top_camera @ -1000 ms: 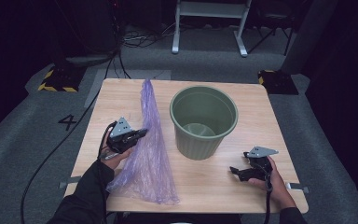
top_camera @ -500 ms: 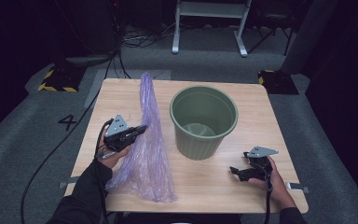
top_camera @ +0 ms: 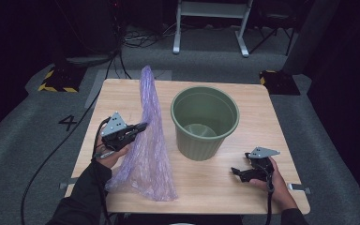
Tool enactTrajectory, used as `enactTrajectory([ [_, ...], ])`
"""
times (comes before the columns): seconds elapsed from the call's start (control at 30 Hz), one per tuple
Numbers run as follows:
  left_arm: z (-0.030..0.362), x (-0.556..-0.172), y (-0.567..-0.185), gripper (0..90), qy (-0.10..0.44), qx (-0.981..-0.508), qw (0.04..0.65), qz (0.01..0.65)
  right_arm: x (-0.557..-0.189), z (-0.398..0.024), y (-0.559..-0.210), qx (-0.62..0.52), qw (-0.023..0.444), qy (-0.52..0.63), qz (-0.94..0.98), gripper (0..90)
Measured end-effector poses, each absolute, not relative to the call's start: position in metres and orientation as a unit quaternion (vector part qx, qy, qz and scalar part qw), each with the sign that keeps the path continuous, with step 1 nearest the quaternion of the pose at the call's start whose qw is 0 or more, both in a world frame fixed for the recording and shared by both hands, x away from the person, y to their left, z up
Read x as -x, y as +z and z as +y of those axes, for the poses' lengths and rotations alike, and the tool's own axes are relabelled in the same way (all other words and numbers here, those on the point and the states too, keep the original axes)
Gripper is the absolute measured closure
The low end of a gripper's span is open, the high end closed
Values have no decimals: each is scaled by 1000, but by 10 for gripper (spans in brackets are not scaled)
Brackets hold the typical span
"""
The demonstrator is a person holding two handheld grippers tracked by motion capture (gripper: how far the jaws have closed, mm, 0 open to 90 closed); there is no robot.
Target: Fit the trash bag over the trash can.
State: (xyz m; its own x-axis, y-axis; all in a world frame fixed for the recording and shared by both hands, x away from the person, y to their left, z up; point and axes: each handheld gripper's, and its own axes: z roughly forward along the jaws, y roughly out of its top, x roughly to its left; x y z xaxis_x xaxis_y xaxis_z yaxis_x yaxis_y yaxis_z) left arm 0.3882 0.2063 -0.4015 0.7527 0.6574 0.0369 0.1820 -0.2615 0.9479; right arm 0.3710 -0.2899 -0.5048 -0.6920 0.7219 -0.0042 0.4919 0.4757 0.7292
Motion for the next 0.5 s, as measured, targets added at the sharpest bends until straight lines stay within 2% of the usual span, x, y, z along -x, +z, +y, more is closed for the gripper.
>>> enactTrajectory([
  [0.5, 199, -383, -377, 887, 230, -751, 565, 254, -371, -290, -505, -360, 157, 365, 844, 86],
])
